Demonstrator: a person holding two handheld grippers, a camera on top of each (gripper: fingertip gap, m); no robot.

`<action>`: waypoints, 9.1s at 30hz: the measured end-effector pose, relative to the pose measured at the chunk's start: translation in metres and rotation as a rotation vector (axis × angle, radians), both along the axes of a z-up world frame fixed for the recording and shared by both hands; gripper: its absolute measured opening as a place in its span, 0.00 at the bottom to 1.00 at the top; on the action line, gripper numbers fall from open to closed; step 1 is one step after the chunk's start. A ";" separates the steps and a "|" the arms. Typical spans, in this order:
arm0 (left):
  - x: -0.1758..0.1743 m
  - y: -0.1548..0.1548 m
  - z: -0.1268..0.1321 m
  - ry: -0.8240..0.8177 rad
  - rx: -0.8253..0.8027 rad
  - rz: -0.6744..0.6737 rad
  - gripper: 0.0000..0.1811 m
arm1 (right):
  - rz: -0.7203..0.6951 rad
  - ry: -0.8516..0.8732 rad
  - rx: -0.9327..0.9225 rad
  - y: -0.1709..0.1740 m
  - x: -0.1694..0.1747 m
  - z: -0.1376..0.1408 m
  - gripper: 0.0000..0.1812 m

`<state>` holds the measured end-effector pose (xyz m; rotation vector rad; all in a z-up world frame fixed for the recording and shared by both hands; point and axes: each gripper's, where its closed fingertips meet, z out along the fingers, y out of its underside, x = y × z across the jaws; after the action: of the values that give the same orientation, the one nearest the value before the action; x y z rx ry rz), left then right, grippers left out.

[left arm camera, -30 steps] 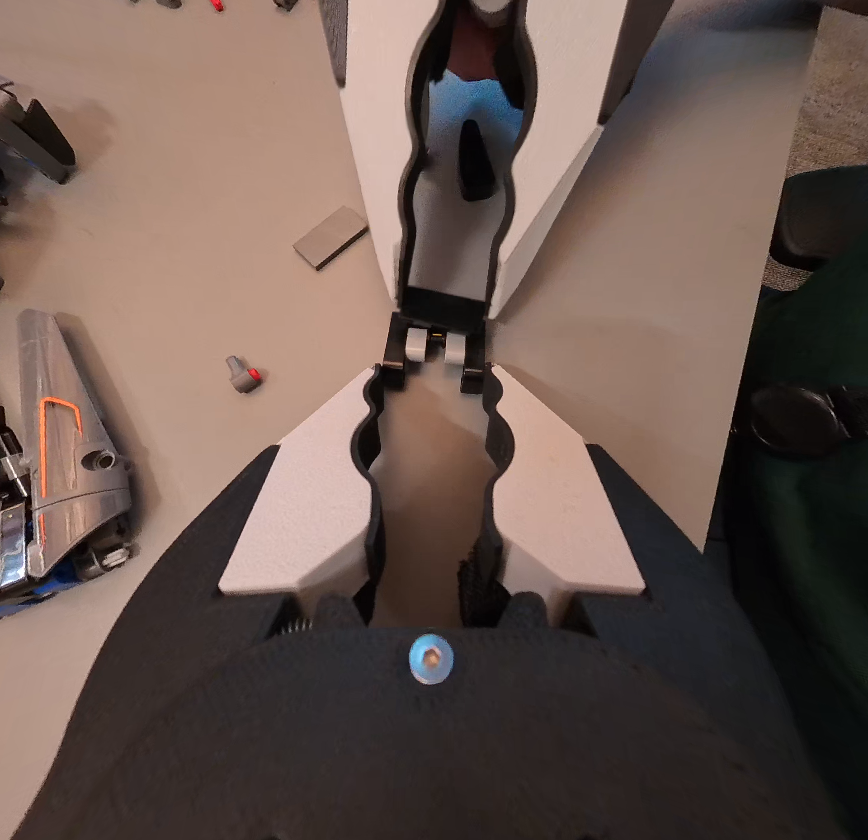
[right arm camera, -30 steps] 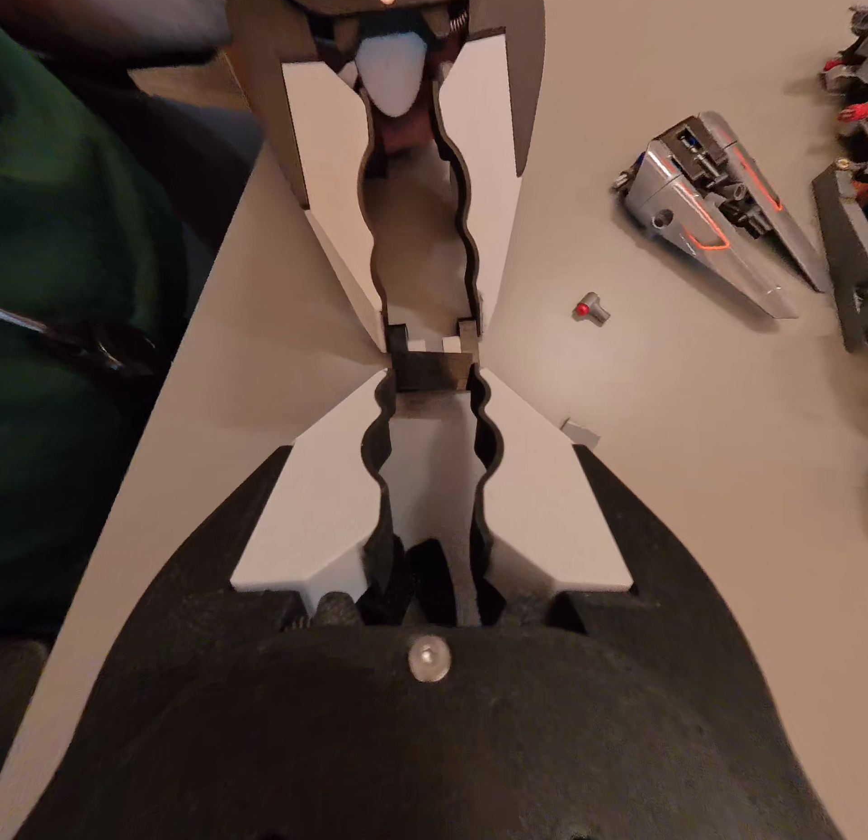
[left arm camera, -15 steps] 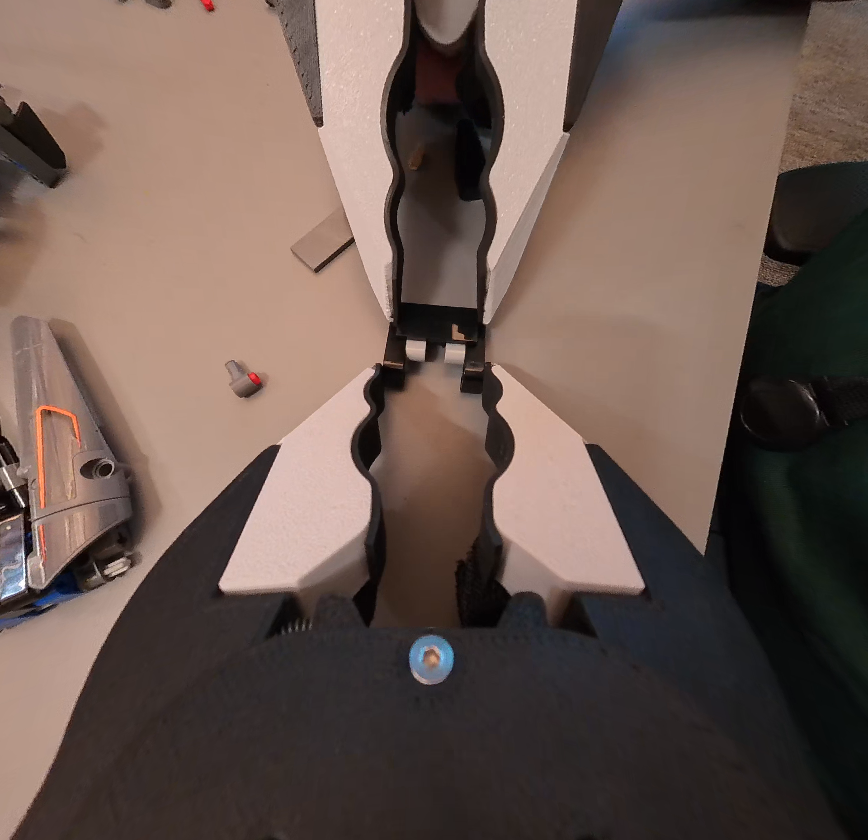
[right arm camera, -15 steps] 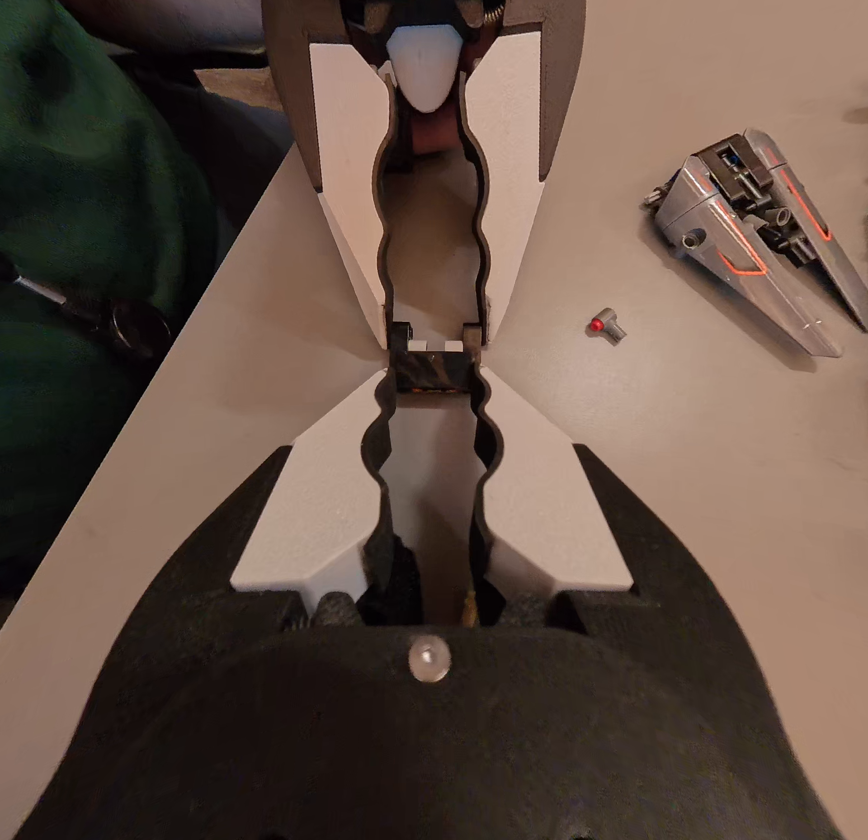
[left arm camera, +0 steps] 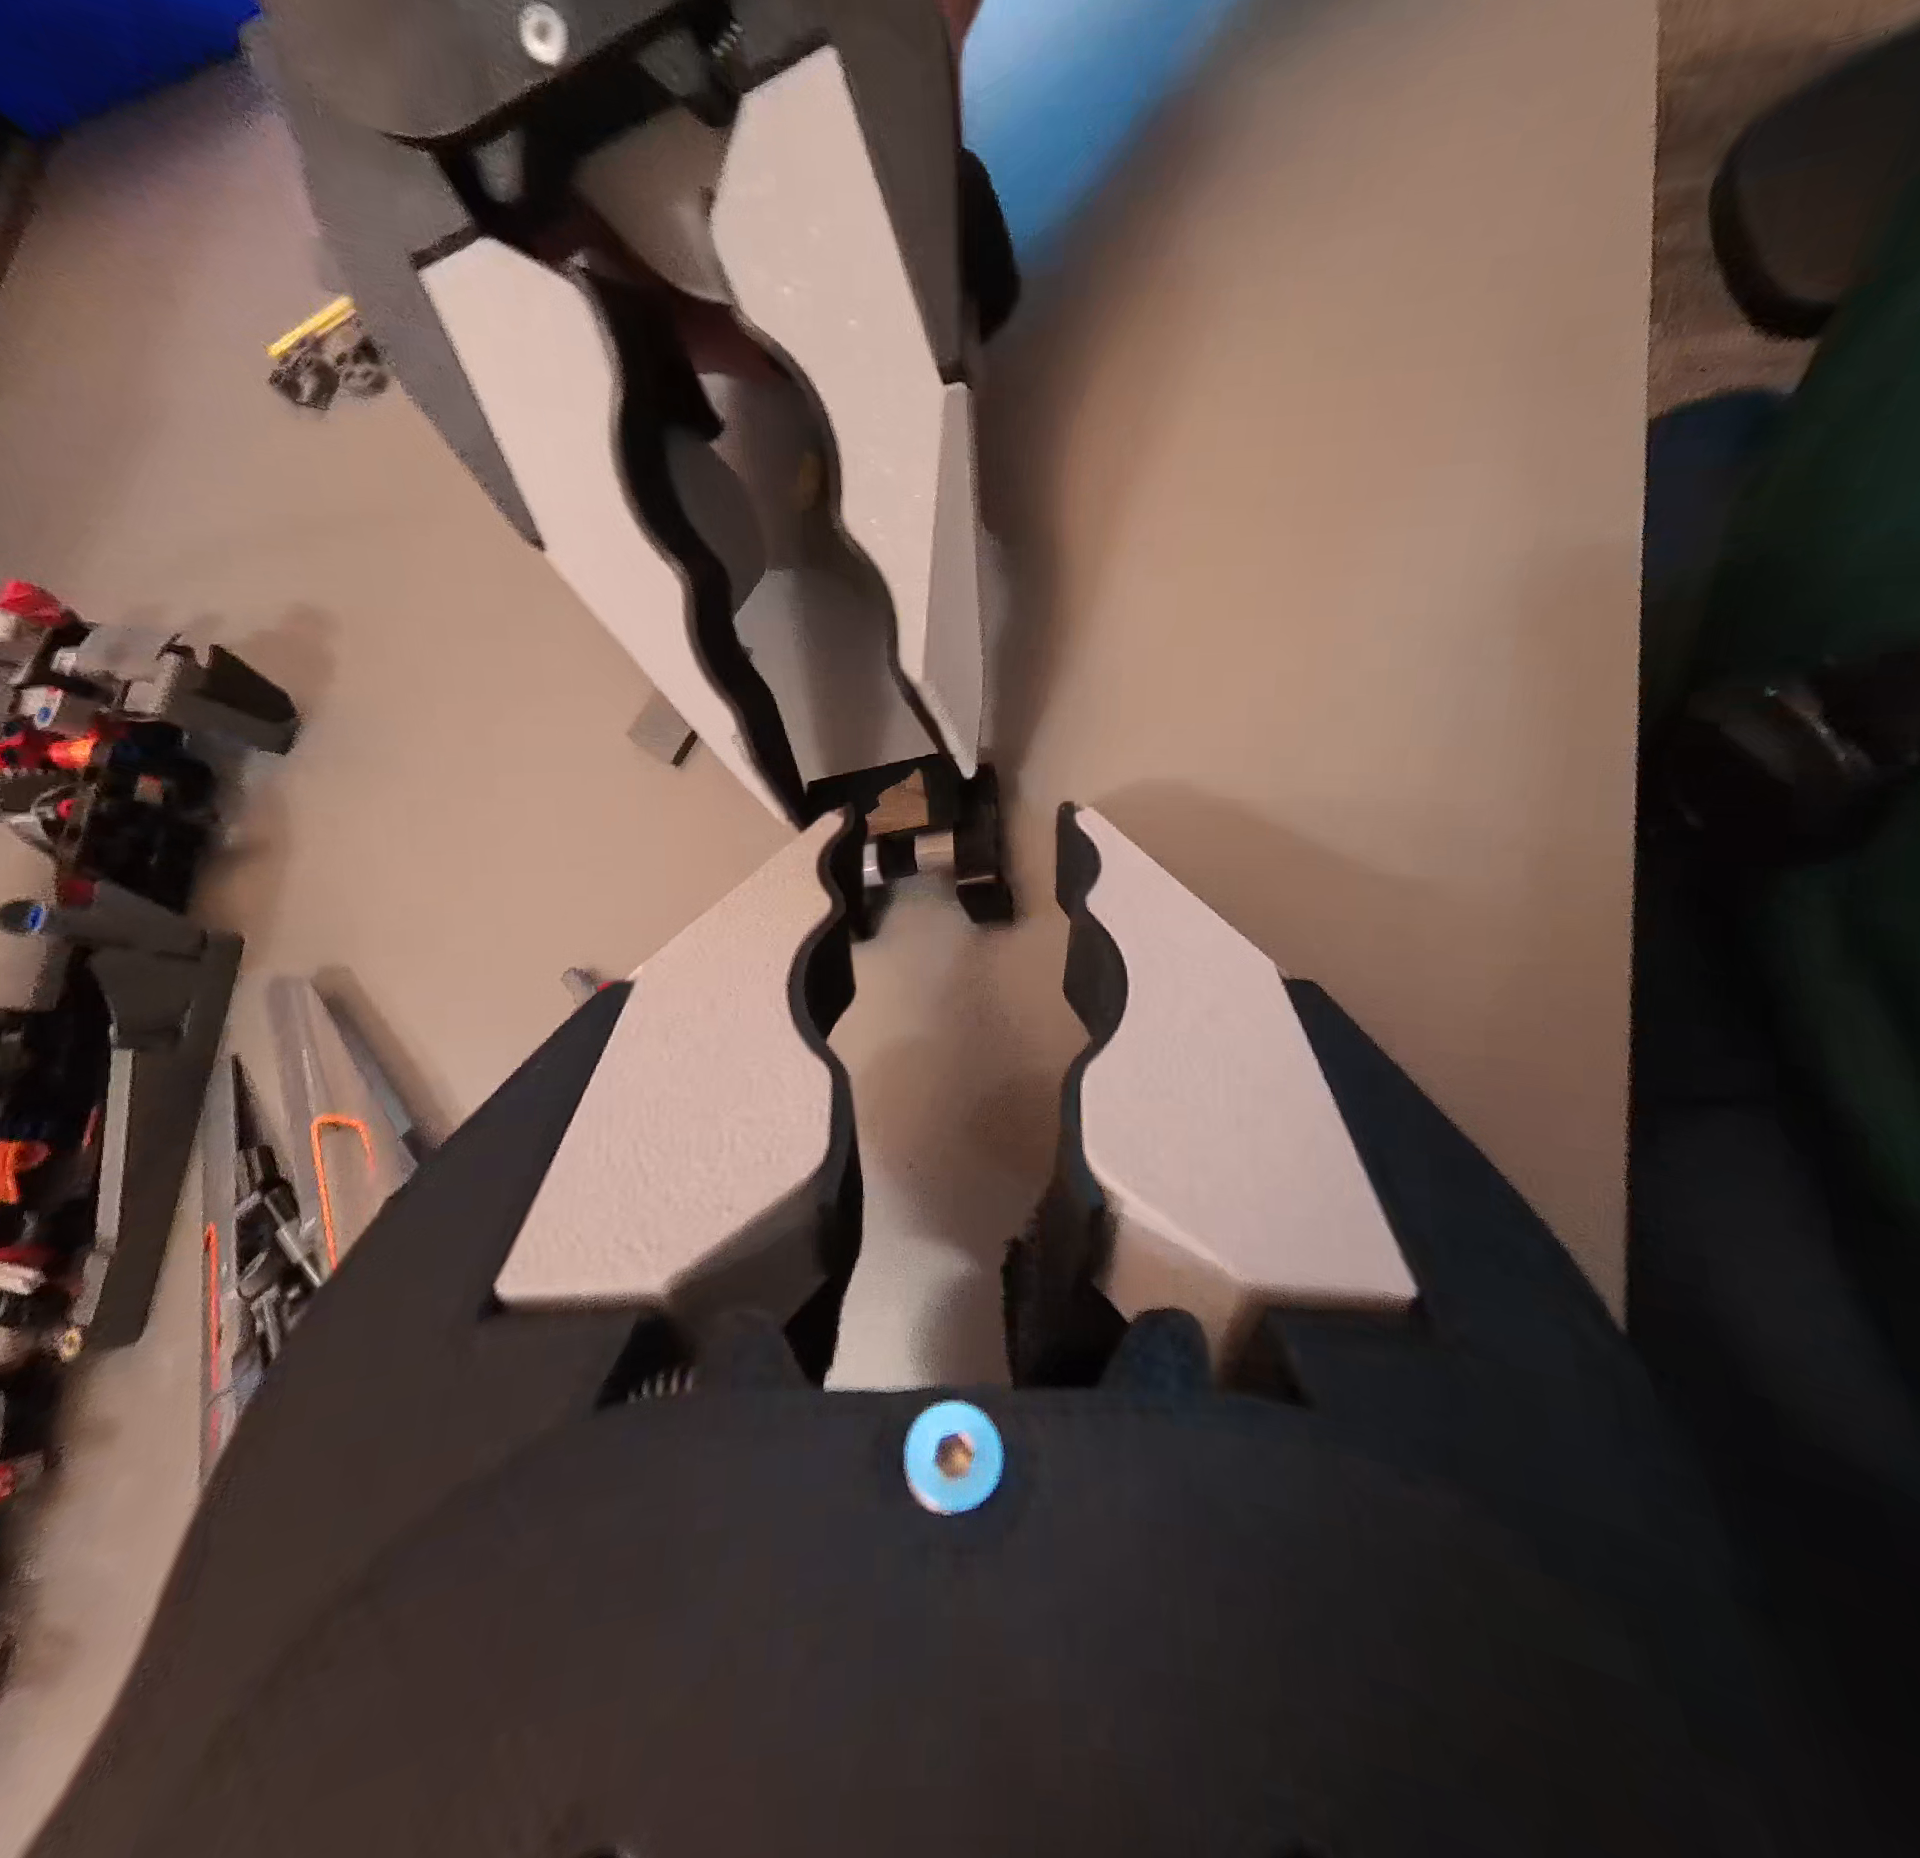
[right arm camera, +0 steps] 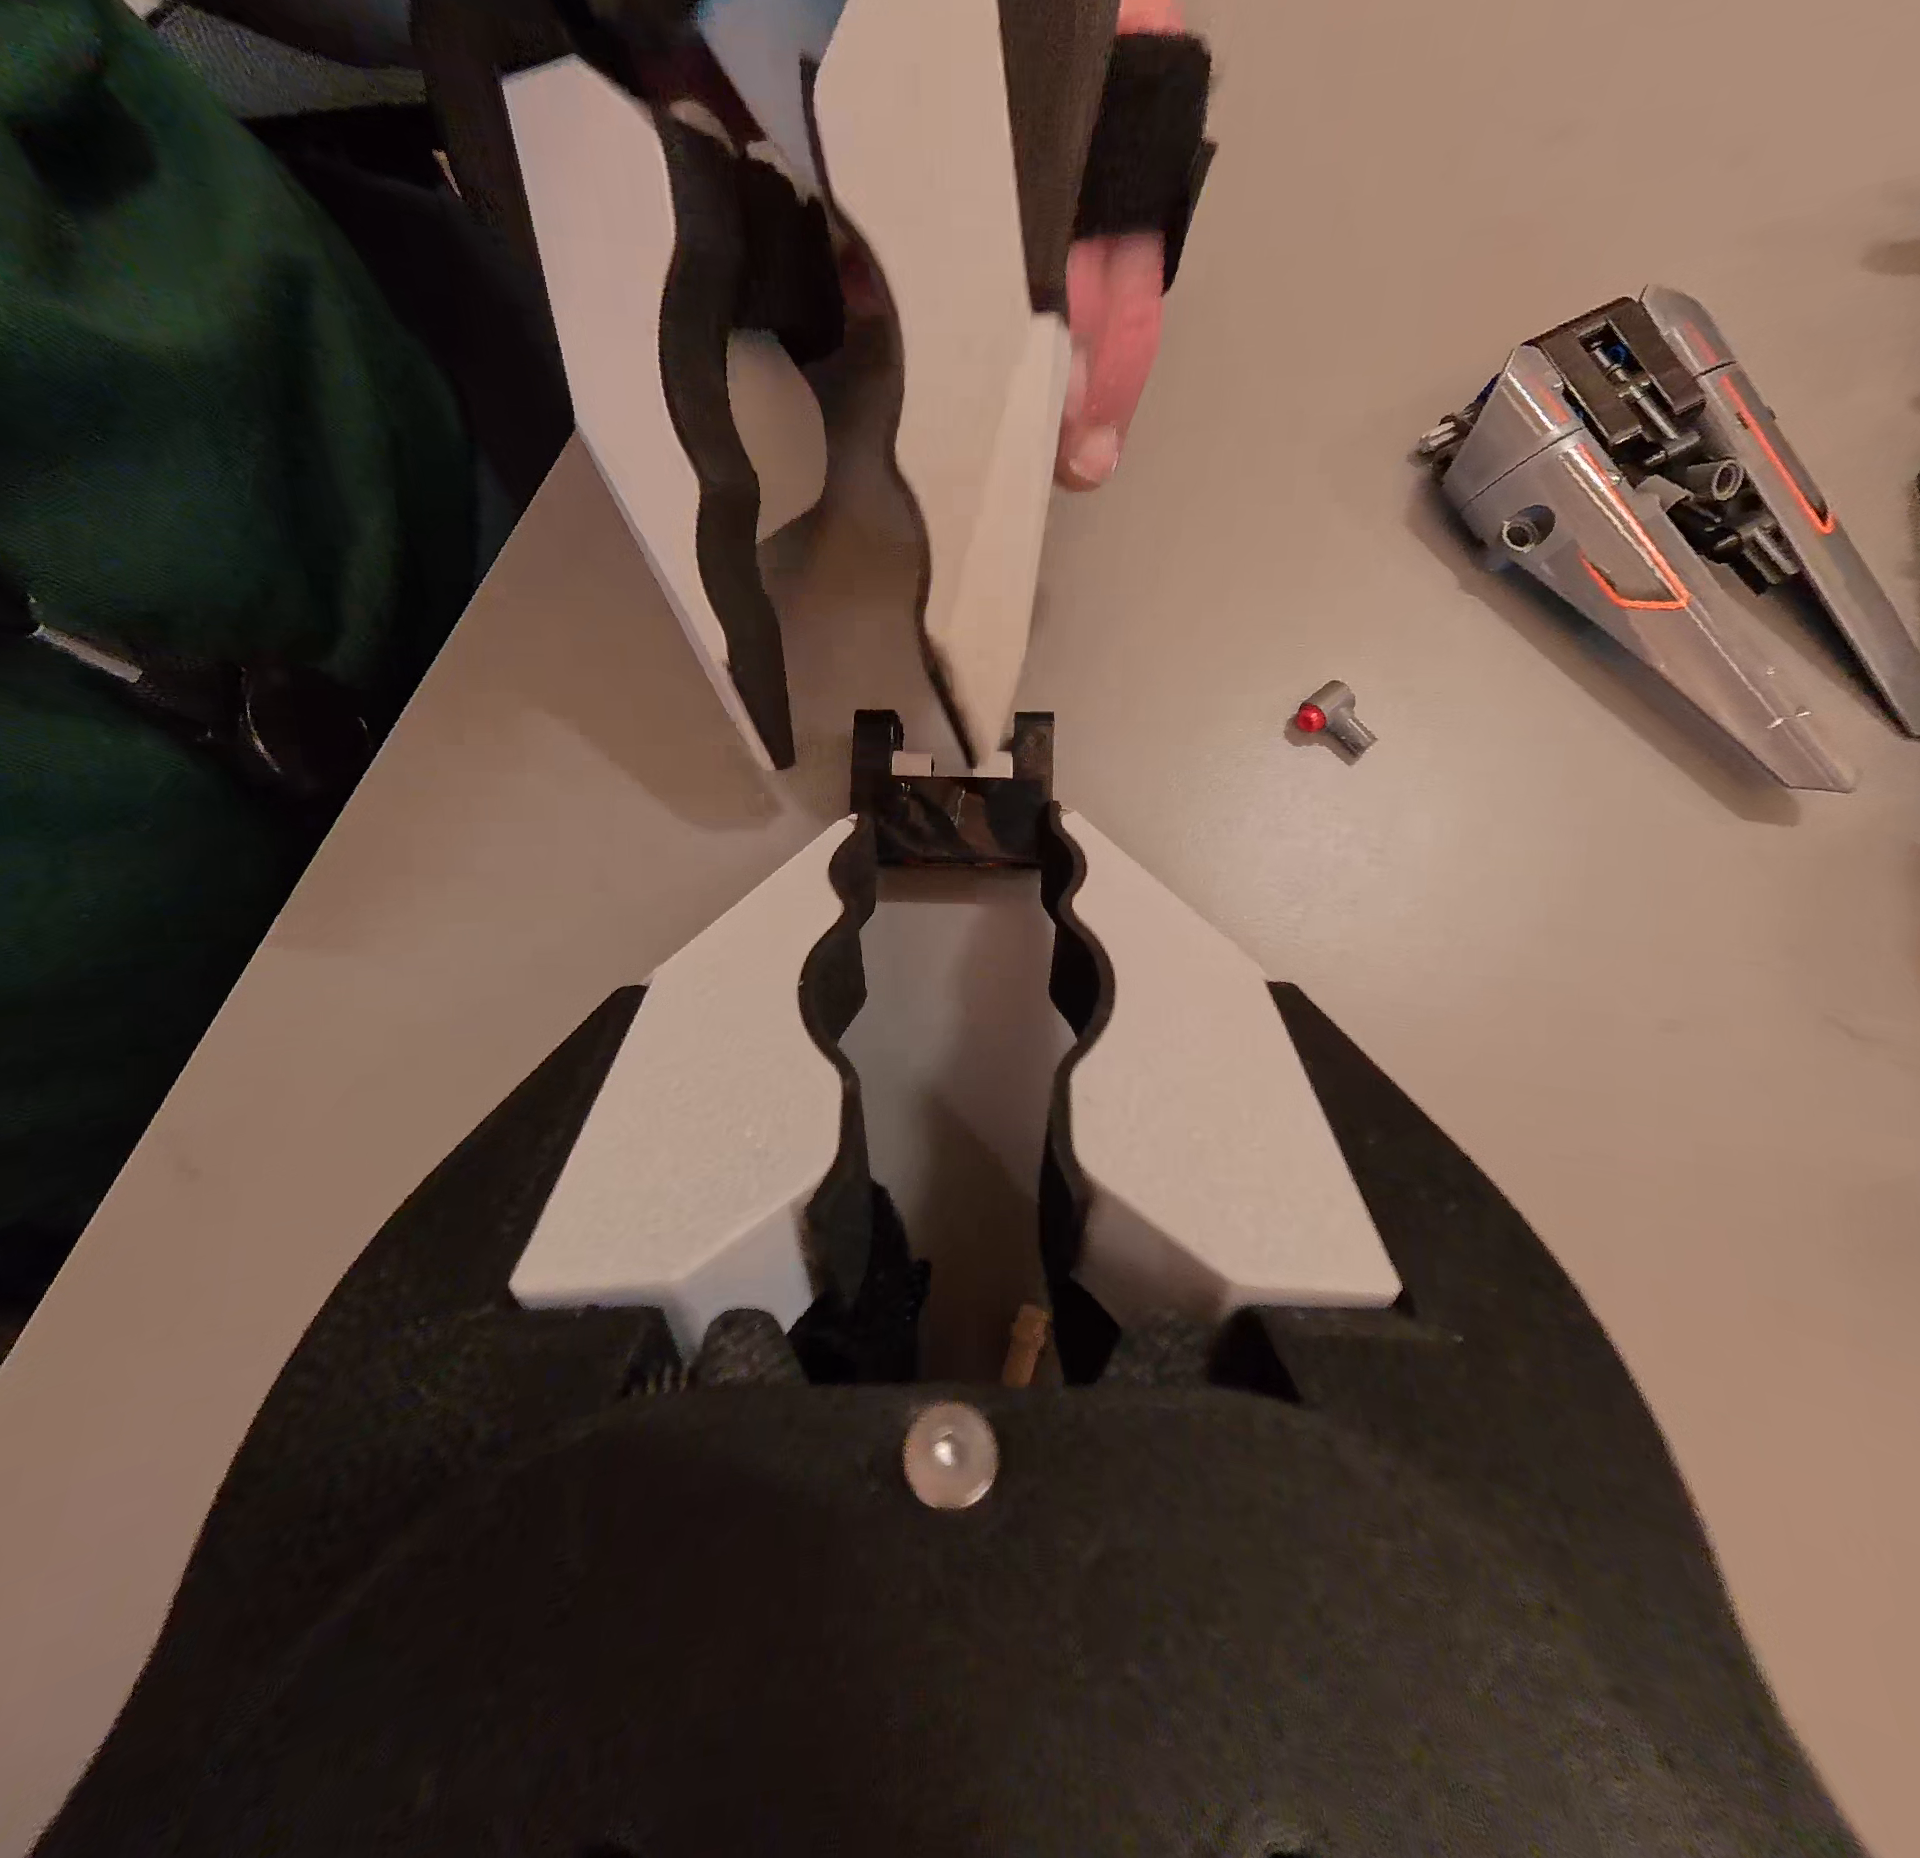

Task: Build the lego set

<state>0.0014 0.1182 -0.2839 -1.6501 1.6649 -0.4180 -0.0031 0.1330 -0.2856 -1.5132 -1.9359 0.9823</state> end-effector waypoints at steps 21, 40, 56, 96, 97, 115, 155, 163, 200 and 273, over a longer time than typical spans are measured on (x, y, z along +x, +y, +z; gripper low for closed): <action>0.009 0.005 -0.005 0.041 0.125 -0.017 0.12 | -0.029 -0.007 0.057 0.001 0.008 -0.002 0.16; 0.011 0.009 -0.007 0.062 0.196 -0.011 0.14 | -0.023 -0.003 0.043 -0.003 0.010 -0.002 0.16; 0.003 0.020 -0.010 0.000 -0.092 0.117 0.24 | -0.030 -0.003 0.039 -0.002 0.010 -0.002 0.17; 0.005 0.019 -0.012 -0.038 -0.153 0.107 0.23 | -0.051 -0.045 0.099 0.003 0.012 -0.007 0.17; 0.005 0.019 -0.012 -0.038 -0.153 0.107 0.23 | -0.057 -0.051 0.089 0.003 0.012 -0.007 0.17; 0.006 0.019 -0.012 -0.039 -0.147 0.104 0.23 | -0.068 -0.039 0.066 0.002 0.010 -0.004 0.18; 0.006 0.017 -0.012 -0.039 -0.149 0.099 0.22 | -0.045 -0.054 0.080 0.002 0.017 -0.006 0.16; 0.006 0.017 -0.012 -0.038 -0.148 0.098 0.22 | -0.054 -0.075 0.110 0.002 0.016 -0.008 0.17; 0.007 0.016 -0.012 -0.038 -0.147 0.081 0.22 | -0.062 -0.121 0.141 -0.001 0.010 -0.003 0.16; -0.014 0.007 0.008 -0.082 0.177 0.143 0.18 | -0.053 -0.109 0.076 0.004 0.004 0.001 0.21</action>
<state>-0.0131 0.1252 -0.2761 -1.5866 1.4691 -0.2562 0.0011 0.1369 -0.2843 -1.5966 -1.9733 0.8097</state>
